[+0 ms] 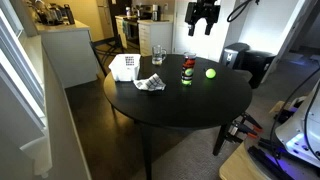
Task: Put the green ball inside the black container
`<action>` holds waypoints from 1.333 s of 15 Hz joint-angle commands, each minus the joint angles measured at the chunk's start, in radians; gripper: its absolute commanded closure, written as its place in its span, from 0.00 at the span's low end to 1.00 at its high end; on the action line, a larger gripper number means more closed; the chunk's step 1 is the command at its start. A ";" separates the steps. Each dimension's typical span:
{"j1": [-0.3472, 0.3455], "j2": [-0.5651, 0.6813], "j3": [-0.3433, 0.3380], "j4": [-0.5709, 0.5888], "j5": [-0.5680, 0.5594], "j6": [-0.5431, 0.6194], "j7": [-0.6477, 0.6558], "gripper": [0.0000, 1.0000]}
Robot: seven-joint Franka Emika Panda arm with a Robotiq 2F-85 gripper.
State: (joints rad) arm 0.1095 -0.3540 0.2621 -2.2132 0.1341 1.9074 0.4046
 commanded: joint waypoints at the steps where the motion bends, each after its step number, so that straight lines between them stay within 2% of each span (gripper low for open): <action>1: 0.010 0.002 -0.009 0.002 -0.004 -0.002 0.003 0.00; 8: 0.005 -0.006 -0.011 -0.010 -0.012 0.005 0.008 0.00; 12: -0.017 -0.059 -0.046 -0.085 -0.051 0.013 -0.011 0.00; 16: -0.068 -0.149 -0.140 -0.193 -0.069 0.008 -0.047 0.00; 20: -0.155 -0.247 -0.262 -0.281 -0.088 -0.017 -0.128 0.00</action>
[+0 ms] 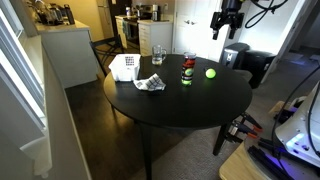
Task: Put the green ball inside the black container
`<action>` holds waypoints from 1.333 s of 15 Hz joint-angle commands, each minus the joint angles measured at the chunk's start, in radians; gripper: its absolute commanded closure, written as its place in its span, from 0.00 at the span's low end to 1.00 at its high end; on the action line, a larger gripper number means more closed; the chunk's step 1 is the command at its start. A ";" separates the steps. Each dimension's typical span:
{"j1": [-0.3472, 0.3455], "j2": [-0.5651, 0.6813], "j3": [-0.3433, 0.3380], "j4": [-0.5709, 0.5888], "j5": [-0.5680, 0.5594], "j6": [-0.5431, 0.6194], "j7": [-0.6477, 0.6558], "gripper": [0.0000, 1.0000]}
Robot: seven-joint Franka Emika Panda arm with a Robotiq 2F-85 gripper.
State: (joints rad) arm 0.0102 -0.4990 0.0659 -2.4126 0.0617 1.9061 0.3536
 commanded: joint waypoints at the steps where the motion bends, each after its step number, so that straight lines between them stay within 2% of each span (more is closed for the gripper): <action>1: -0.074 -0.120 -0.100 -0.094 -0.021 -0.027 -0.125 0.00; 3: -0.101 -0.139 -0.176 -0.106 -0.031 -0.045 -0.266 0.00; 6: -0.152 -0.097 -0.244 -0.091 -0.052 -0.020 -0.353 0.00; 8: -0.162 -0.059 -0.278 -0.079 -0.041 -0.011 -0.401 0.00; 10: -0.167 -0.027 -0.294 -0.070 -0.033 -0.007 -0.422 0.00; 11: -0.173 -0.070 -0.276 -0.086 -0.029 -0.020 -0.387 0.00; 19: -0.174 -0.033 -0.283 -0.076 -0.029 -0.016 -0.396 0.00; 20: -0.182 -0.033 -0.276 -0.094 -0.043 0.018 -0.379 0.00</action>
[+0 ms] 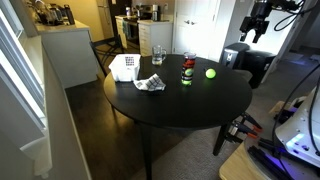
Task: Put the green ball inside the black container
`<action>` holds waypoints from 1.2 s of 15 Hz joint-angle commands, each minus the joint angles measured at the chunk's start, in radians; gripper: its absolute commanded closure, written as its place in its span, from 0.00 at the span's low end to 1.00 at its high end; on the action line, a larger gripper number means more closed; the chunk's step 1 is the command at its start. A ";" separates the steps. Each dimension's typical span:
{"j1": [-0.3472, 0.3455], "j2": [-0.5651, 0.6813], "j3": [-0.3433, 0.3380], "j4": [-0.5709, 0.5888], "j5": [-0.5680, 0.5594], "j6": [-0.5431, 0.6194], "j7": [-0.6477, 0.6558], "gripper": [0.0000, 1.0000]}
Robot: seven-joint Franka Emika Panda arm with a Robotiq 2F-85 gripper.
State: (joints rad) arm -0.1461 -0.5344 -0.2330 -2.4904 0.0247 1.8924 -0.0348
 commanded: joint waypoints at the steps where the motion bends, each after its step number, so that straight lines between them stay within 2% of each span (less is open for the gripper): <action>1: -0.025 0.025 0.017 -0.009 -0.006 0.031 -0.002 0.00; 3: -0.034 0.084 0.005 0.025 0.000 0.064 0.003 0.00; 6: -0.047 0.181 -0.017 0.064 0.008 0.208 -0.003 0.00; 10: -0.051 0.328 -0.028 0.130 0.019 0.334 0.003 0.00; 18: -0.043 0.613 0.008 0.334 0.017 0.424 0.027 0.00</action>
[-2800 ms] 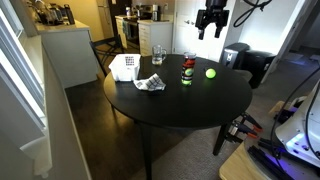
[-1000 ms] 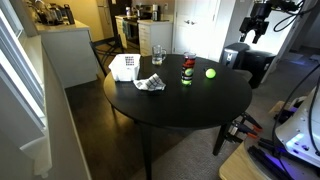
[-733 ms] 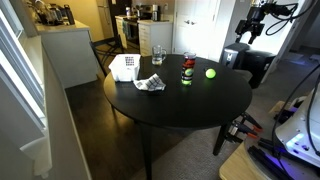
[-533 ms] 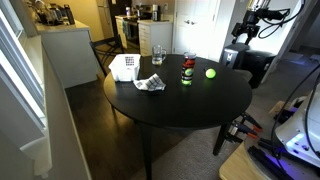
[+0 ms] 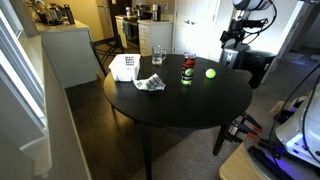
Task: Put the green ball inside the black container
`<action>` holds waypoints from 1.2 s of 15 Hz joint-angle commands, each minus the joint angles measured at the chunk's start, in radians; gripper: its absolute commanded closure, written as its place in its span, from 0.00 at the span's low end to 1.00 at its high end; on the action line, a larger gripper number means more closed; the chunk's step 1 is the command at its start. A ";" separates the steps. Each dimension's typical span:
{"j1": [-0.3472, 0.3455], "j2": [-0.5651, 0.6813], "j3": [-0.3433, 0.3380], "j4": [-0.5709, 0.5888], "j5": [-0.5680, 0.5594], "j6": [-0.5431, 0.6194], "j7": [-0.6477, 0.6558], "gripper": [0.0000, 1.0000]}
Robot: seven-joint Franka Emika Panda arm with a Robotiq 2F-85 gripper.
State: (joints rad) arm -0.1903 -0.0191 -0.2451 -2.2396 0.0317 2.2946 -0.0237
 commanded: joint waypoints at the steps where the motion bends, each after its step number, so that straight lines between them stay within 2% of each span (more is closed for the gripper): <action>1: 0.002 0.128 0.027 0.109 0.005 0.019 0.020 0.00; 7: 0.016 0.260 0.046 0.202 -0.059 -0.013 0.037 0.00; 8: 0.005 0.230 0.051 0.172 -0.026 0.002 0.011 0.00; 18: 0.005 0.268 0.055 0.196 -0.031 0.008 0.011 0.00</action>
State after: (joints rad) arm -0.1771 0.2455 -0.1978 -2.0443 0.0012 2.2988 -0.0140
